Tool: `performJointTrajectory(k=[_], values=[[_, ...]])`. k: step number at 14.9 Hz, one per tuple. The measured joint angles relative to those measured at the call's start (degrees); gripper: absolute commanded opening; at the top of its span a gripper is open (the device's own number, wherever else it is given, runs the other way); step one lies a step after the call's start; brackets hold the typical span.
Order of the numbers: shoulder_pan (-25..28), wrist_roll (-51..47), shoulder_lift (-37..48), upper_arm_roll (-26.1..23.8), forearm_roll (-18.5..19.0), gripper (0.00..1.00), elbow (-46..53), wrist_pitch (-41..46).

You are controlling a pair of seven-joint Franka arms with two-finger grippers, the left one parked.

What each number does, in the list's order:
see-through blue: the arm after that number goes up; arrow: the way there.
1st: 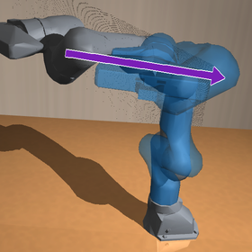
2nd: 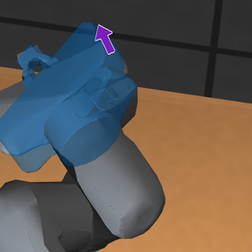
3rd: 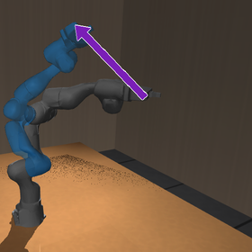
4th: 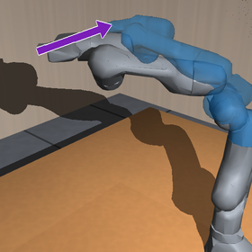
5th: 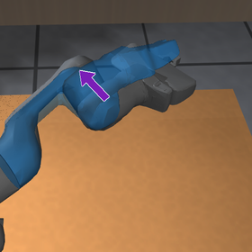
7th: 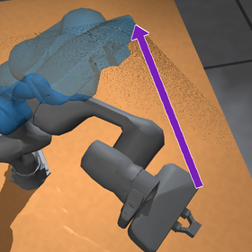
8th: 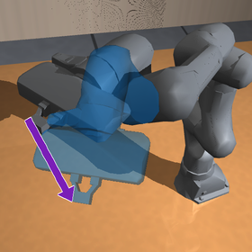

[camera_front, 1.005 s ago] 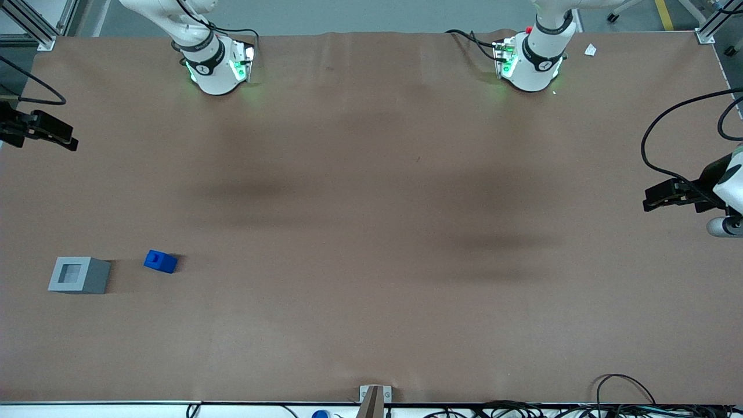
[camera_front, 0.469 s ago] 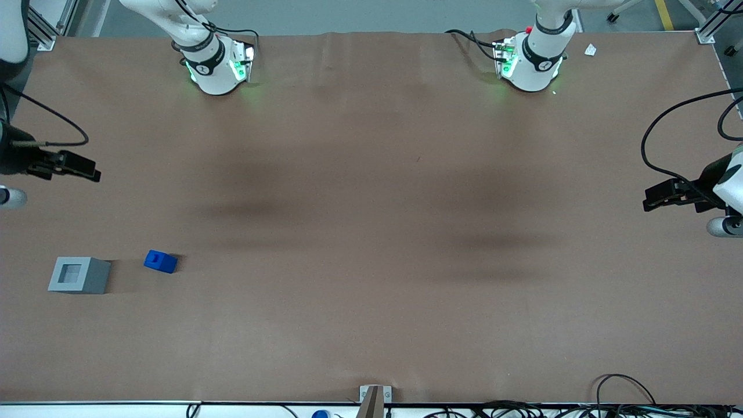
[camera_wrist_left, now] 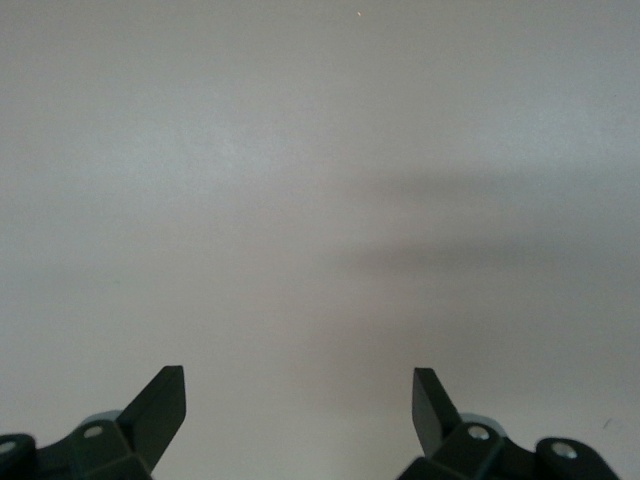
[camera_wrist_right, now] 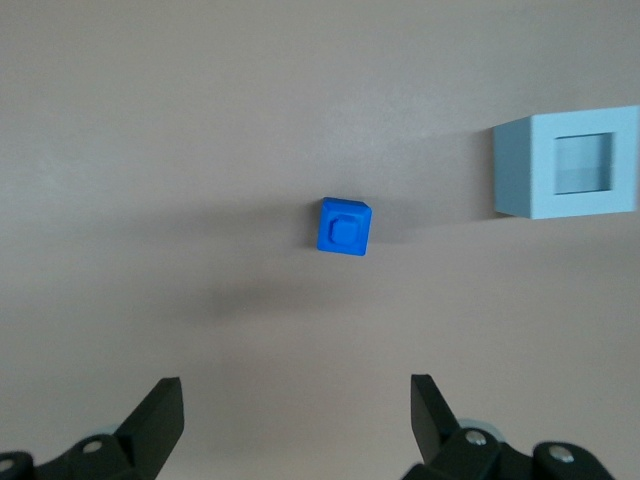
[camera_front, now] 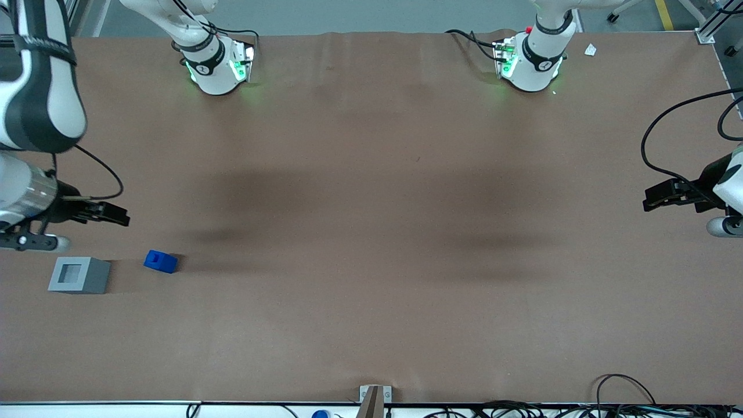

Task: Insert blue part into gray base with right arm
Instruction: 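Move the open right gripper down over the blue block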

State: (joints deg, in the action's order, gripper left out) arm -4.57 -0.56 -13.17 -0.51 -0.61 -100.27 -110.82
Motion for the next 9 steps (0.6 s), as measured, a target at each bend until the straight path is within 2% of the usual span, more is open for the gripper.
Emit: performJointTrajectory(k=[9], values=[[-1.1,-0.1,-11.6,0.0,-0.3,1.0,-2.6,-17.8]])
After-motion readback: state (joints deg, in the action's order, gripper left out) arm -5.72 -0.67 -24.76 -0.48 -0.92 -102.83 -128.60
